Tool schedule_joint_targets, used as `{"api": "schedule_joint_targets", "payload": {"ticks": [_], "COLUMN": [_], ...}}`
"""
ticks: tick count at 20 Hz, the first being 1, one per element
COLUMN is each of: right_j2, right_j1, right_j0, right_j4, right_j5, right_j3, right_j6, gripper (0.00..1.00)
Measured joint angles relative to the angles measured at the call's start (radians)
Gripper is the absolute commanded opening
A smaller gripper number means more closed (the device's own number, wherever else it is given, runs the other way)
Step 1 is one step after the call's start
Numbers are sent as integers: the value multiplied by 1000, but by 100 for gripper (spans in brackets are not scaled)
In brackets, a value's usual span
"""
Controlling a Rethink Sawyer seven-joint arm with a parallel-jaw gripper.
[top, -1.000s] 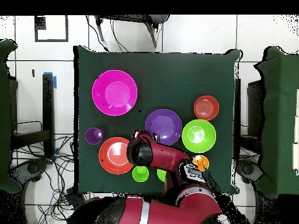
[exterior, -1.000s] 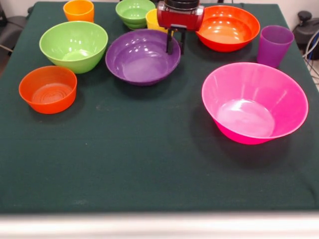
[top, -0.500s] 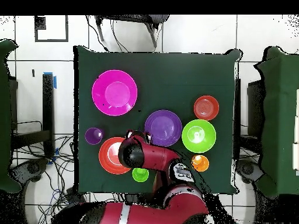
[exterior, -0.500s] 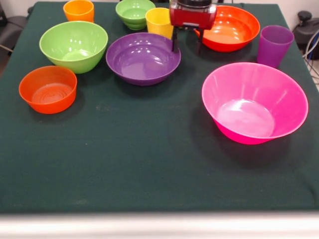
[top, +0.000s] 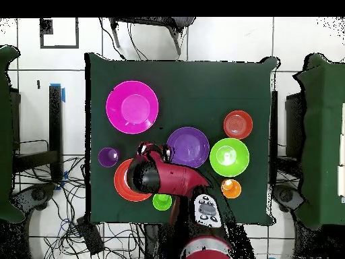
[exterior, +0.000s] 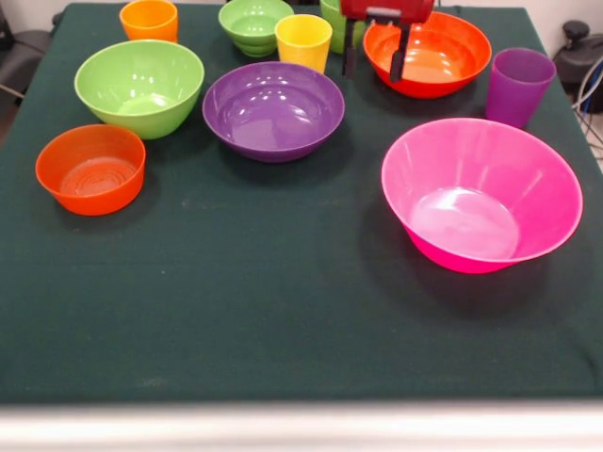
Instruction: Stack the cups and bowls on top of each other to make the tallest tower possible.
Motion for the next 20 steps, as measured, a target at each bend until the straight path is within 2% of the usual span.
{"api": "schedule_joint_targets", "payload": {"ticks": [10,14,20], "right_j2": [-27,-45,-79], "right_j1": [-123,-140,-123], "right_j0": [44,63,120], "right_j4": [31,46,61], "right_j5": [184,242,264], "right_j3": [-11,-47,-127], "right_j6": [0,0,0], "gripper": [100,100,100]}}
